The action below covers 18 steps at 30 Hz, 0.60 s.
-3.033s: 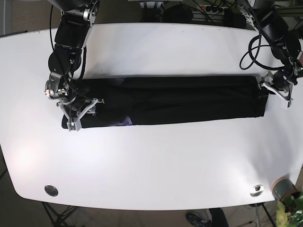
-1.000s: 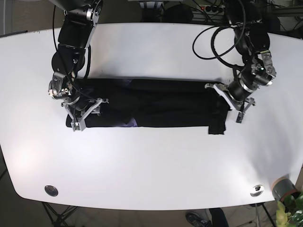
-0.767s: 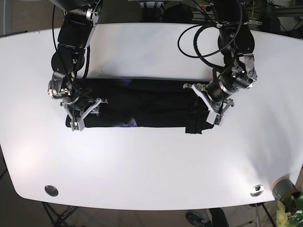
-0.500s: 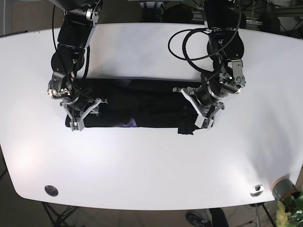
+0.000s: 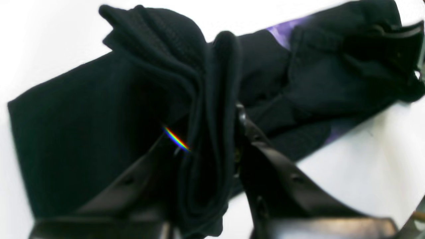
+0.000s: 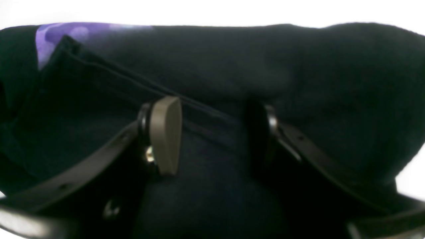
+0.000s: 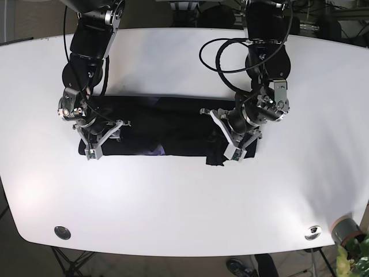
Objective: Fold the T-shirt properly
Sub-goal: 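Release the strip end and move the left gripper toward the strip's middle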
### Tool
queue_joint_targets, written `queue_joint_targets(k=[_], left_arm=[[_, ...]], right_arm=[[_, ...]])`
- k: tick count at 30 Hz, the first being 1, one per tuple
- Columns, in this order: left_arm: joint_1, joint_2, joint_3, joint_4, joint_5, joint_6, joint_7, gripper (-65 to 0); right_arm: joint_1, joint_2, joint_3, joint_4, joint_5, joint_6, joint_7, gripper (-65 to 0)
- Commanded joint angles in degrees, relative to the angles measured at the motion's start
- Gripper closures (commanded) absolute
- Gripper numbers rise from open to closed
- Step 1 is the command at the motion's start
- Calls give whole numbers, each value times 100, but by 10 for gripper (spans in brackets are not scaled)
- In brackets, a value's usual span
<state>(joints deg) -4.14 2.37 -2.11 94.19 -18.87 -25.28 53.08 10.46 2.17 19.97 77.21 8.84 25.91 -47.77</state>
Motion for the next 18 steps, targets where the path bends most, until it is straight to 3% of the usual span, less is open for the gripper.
queue_joint_targets(k=[1,6,9,13,18], left_arm=[[-118,31,101,88,-121,-9,-134,-114],[-118,31,163,97,-121,-9,-134,-283],[-126,-4,585,106,-113,-9,-134,-375],[-267,-118,998,282,81,-9,-134,-394],[-373,-127,1666,625,819,-9,-134,-397]], right_arm=[[128,24,-5,116,61,24,104,-298],[137,24,-23,116,61,24,104,-298],[137,24,-23,116,61,24,104,-298],[145,24,-23,116,61,24,96,-298],[154,24,-23,116,61,24,96,-298]])
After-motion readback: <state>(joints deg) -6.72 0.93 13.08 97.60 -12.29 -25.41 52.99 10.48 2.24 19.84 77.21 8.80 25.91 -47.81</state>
